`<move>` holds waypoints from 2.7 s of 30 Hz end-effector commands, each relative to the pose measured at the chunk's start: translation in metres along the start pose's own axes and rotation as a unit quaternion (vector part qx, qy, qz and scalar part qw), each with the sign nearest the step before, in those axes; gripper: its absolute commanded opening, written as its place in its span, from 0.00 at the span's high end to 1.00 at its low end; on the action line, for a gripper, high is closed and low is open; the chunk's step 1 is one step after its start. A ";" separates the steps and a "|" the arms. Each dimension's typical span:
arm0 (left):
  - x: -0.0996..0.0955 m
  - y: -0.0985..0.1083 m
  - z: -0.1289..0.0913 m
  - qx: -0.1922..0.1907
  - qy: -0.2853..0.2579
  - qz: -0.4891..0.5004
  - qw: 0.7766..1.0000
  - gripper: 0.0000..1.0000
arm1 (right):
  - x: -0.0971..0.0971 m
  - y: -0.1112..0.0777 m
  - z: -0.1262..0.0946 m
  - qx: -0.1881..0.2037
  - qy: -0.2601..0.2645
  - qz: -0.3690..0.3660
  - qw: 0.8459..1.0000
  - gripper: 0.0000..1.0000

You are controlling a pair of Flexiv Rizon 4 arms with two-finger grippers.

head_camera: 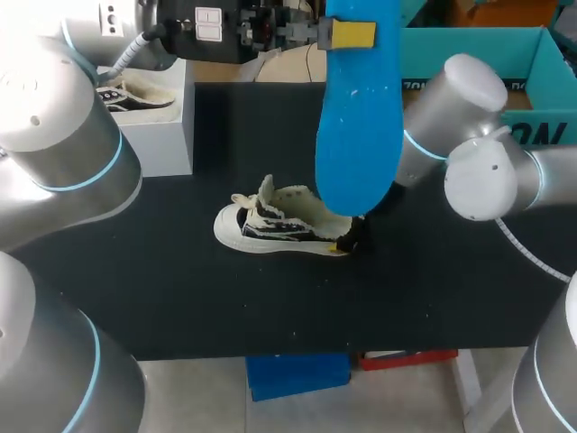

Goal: Take the shoe out of the shoebox, open the shoe tongue, remove and reinsert the insole, then place the shoe into the shoebox

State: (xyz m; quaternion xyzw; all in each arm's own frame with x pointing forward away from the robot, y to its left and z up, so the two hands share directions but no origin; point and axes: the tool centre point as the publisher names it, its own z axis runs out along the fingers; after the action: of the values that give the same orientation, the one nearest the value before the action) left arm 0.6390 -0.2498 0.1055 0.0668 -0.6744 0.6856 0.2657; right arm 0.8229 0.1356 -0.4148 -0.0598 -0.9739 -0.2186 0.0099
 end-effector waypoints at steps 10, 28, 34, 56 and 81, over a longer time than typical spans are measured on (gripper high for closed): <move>0.001 0.001 0.000 0.000 -0.002 -0.001 1.000 1.00 | -0.003 0.008 0.006 0.177 -0.003 0.005 0.984 0.00; 0.001 0.001 0.000 0.000 -0.002 -0.001 1.000 1.00 | 0.002 0.008 0.018 0.197 0.001 0.006 0.980 0.00; 0.001 0.001 0.000 0.000 -0.002 -0.001 1.000 1.00 | 0.002 0.007 0.019 0.196 -0.001 0.005 0.981 0.00; 0.001 0.001 0.000 0.000 -0.002 -0.001 1.000 1.00 | -0.005 0.011 0.010 -0.100 -0.069 -0.037 0.992 0.00; 0.001 0.001 0.000 0.000 -0.002 -0.001 1.000 1.00 | -0.007 0.002 0.017 -0.253 -0.072 -0.037 0.964 0.00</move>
State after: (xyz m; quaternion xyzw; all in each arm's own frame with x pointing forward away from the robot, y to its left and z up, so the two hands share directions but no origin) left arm 0.6390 -0.2498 0.1055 0.0667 -0.6744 0.6856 0.2657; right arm 0.8306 0.1462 -0.4270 -0.0443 -0.9061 -0.4126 -0.0824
